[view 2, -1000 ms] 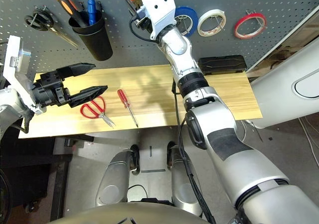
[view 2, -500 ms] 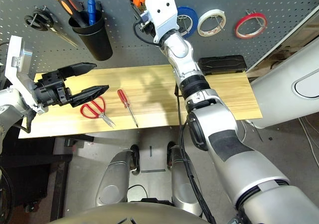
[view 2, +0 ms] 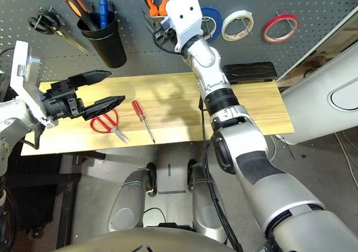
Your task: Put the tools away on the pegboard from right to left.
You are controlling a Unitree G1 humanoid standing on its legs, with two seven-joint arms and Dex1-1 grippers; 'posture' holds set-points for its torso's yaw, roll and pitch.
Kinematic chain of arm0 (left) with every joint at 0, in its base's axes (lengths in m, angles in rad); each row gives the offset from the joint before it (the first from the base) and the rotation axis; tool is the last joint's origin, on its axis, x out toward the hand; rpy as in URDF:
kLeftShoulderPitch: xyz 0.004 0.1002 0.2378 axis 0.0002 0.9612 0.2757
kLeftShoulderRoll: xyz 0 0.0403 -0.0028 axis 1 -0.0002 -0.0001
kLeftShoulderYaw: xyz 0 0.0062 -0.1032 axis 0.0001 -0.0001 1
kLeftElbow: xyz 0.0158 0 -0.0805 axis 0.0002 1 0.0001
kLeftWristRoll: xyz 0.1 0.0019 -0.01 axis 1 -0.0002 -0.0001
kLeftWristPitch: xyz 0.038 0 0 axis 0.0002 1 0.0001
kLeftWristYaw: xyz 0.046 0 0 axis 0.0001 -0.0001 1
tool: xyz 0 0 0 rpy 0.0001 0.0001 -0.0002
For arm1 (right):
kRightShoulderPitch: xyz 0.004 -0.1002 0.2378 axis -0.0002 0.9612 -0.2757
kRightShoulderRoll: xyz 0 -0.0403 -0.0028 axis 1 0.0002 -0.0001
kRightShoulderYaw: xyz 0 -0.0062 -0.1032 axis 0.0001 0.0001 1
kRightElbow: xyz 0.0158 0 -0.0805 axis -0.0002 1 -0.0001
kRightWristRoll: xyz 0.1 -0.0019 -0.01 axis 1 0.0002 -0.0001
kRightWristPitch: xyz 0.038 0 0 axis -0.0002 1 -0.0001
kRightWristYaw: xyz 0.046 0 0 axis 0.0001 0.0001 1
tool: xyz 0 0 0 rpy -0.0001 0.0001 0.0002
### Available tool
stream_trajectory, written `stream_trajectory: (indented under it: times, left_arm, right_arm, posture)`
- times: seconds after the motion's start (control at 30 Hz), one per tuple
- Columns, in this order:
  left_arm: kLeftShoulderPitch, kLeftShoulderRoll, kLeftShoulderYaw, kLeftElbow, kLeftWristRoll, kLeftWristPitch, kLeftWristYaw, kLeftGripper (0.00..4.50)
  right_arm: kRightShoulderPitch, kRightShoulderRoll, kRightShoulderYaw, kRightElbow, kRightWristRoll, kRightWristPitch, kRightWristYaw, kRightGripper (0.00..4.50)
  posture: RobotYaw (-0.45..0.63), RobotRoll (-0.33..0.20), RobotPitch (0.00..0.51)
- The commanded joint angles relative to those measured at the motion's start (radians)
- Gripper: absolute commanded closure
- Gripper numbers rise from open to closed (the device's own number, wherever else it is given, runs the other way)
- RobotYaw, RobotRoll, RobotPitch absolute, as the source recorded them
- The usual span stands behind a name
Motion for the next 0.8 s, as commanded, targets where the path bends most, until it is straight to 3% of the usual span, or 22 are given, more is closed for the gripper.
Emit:
stream_trajectory:
  times: [0.03, 0.4, 0.73, 0.8]
  left_arm:
    - [0.01, -0.017, -0.029, 0.026, 0.021, -0.019, -0.017, 0.0]
    - [-0.022, -0.07, -0.105, 0.142, 0.125, -0.118, -0.052, 0.0]
    - [-0.033, -0.125, -0.197, 0.25, 0.261, -0.127, 0.006, 0.0]
    - [-0.029, -0.114, -0.247, 0.277, 0.351, -0.125, 0.05, 0.0]
  right_arm:
    - [0.058, -0.05, 0.0, -0.179, 0.068, 0.123, 0.081, 0.06]
    - [0.226, -0.318, -0.013, -0.6, 0.32, 0.572, 0.347, 0.06]
    - [0.44, -0.416, 0.016, -0.734, 0.378, 0.722, 0.452, 0.06]
    - [0.487, -0.422, 0.027, -0.721, 0.361, 0.707, 0.47, 0.06]
  posture:
    - [0.03, 0.0, 0.243]
    - [-0.04, 0.0, 0.185]
    - [-0.08, 0.0, 0.13]
    - [-0.08, 0.0, 0.121]
